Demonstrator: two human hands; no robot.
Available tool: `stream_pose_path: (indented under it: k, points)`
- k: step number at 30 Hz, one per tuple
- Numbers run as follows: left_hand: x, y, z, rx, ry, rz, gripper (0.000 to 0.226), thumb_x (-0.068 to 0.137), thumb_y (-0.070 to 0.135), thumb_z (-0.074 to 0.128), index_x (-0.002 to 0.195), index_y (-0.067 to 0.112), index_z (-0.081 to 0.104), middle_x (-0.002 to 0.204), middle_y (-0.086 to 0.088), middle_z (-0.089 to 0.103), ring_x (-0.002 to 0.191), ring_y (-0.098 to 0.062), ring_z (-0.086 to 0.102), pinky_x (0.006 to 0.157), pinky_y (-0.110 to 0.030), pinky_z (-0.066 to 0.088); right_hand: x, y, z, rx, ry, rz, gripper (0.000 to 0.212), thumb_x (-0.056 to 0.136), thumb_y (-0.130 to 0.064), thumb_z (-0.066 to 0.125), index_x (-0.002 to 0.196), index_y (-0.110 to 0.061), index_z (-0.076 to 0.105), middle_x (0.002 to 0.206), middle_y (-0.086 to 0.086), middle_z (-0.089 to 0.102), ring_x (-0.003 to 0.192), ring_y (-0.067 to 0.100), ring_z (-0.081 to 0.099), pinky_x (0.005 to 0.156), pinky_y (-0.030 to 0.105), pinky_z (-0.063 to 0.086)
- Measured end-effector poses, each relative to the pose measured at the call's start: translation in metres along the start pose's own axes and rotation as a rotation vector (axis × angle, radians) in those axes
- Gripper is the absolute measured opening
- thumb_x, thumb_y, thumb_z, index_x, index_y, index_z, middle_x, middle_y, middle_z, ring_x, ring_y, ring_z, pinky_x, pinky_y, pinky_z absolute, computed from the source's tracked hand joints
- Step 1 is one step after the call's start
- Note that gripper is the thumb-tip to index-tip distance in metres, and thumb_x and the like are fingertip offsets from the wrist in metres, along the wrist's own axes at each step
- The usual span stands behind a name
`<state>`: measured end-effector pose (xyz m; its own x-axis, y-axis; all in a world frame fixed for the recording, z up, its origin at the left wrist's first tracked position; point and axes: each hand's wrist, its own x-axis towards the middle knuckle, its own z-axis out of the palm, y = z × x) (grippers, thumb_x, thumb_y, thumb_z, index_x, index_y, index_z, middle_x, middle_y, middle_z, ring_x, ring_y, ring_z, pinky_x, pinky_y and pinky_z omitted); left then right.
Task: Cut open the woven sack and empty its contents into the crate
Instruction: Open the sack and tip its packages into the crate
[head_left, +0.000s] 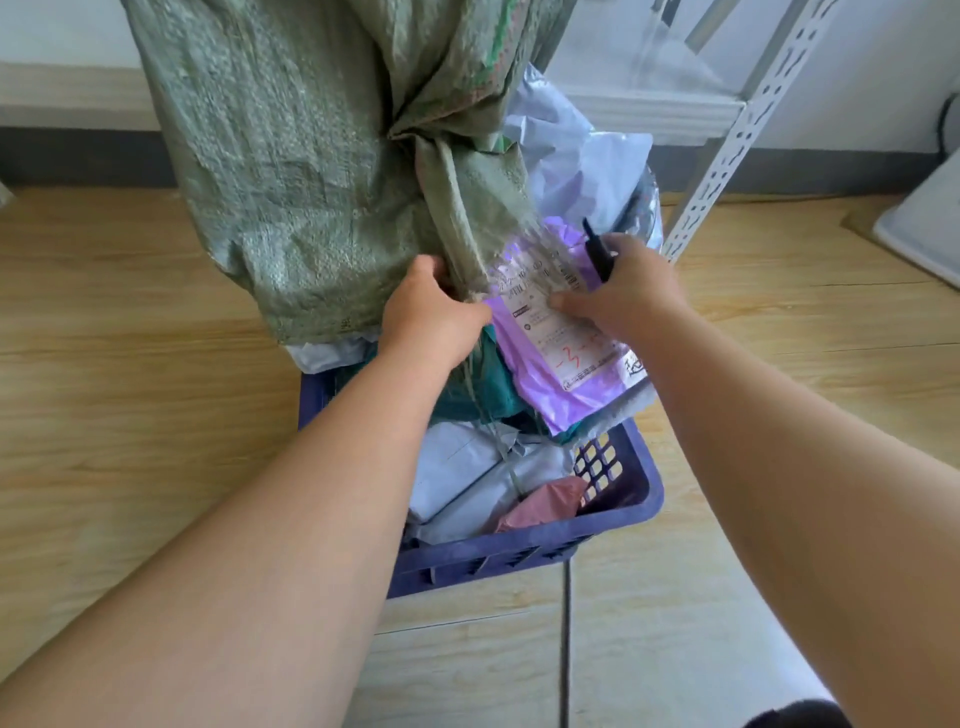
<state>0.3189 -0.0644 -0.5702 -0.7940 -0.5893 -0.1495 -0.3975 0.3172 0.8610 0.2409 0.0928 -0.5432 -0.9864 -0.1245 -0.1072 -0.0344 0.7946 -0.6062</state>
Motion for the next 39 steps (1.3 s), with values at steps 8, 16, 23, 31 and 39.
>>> stream_pose_path:
  k: [8,16,23,31,39]
  points:
    - [0.001,-0.032,-0.033,-0.174,0.057,-0.040,0.015,0.079,0.020,0.071,0.085,0.019,0.057,0.093,-0.007,0.069,0.081,-0.025,0.066,0.069,-0.033,0.055,-0.028,0.017,0.024,0.084,0.192,-0.005,0.058,0.065,-0.037,0.085,0.115,-0.023,0.059,0.111,0.003,0.062,0.096,0.025,0.061,0.082,0.034,0.050]
    - [0.012,-0.009,-0.070,-0.554,0.222,-0.021,0.015,0.092,0.003,0.049,0.090,0.017,0.046,0.089,0.000,0.058,0.057,-0.007,0.070,0.057,-0.027,0.058,-0.038,0.004,0.021,0.443,0.372,0.059,0.034,0.063,-0.032,0.084,0.090,-0.023,0.065,0.080,-0.012,0.070,0.074,0.010,0.069,0.074,0.041,0.060]
    - [0.013,-0.018,-0.101,-0.788,0.247,-0.094,0.019,0.094,0.002,0.043,0.089,0.020,0.045,0.106,-0.006,0.062,0.068,-0.011,0.073,0.070,-0.028,0.059,-0.041,-0.020,0.015,0.773,0.432,0.182,0.027,0.064,-0.020,0.082,0.086,-0.020,0.066,0.075,-0.008,0.067,0.063,0.013,0.064,0.065,0.035,0.059]
    - [-0.008,0.001,-0.097,-0.723,0.047,-0.050,0.013,0.093,0.035,0.056,0.094,0.022,0.053,0.097,0.007,0.068,0.065,-0.007,0.072,0.049,-0.017,0.050,-0.049,-0.048,0.006,0.286,0.168,0.030,0.022,0.071,-0.037,0.082,0.069,-0.025,0.064,0.079,-0.004,0.071,0.079,0.020,0.071,0.078,0.040,0.059]
    - [-0.008,0.031,-0.083,-0.615,-0.039,-0.019,0.056,0.073,0.059,0.067,0.109,0.017,0.062,0.104,0.002,0.069,0.090,-0.018,0.070,0.084,-0.032,0.056,-0.051,-0.051,0.002,0.354,0.079,0.002,0.031,0.079,-0.045,0.074,0.086,-0.017,0.066,0.073,0.001,0.063,0.059,0.018,0.054,0.061,0.035,0.051]
